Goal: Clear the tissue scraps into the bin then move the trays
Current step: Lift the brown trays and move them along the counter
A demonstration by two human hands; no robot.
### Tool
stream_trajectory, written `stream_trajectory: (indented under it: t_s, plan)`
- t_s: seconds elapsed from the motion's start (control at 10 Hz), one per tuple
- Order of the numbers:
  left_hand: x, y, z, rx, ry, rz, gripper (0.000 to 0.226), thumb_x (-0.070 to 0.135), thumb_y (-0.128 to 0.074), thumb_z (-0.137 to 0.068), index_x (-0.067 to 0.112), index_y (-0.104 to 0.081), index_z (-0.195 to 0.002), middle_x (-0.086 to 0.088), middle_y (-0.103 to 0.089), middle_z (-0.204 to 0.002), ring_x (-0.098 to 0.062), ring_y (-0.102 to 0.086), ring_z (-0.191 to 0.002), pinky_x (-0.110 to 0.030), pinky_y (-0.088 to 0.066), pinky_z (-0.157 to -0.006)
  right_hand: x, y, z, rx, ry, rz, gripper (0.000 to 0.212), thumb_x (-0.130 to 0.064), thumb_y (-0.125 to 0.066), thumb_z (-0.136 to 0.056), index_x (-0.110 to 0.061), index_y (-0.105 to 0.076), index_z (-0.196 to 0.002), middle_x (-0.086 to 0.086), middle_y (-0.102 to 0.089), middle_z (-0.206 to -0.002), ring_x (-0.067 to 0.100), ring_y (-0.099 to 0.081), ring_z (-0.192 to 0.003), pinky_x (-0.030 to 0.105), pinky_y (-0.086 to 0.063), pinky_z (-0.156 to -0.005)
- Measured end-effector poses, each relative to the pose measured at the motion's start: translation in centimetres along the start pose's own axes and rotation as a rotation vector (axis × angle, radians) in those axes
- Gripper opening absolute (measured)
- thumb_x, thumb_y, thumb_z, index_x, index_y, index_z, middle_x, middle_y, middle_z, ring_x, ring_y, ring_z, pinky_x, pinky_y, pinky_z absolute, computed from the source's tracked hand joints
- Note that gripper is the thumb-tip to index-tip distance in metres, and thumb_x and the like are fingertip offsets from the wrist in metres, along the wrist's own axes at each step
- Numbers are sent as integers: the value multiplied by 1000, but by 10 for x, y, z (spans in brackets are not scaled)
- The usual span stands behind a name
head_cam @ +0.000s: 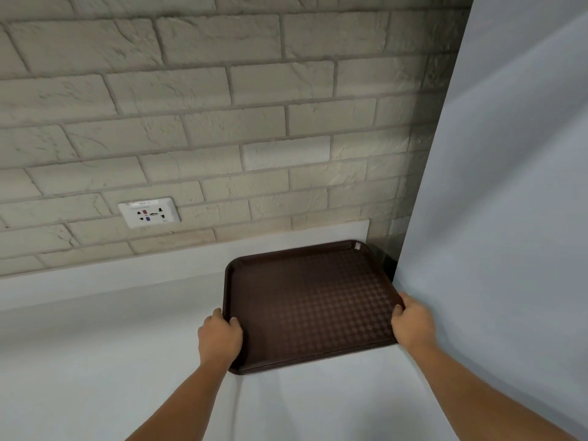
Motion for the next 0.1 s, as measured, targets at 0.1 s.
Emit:
stream_trajectory:
  t_s: [0.1]
  plan:
    - [14,14,13,123,-97,-212,44,29,-49,-95,7,-50,-133,-15,-54,-131,-35,-48,-118,-44,-42,-97,0,12,14,42,117,38,29,-12,-50,-94,-8,-63,-120,13,-67,-104,27,-60,-89,33,-49,-79]
Point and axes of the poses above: each hand's wrist, its own z-axis away from the middle knuckle, its own y-axis out of the back of the hand, x = y × z, the point moved 3 cm from there along -z, towards the middle knuckle
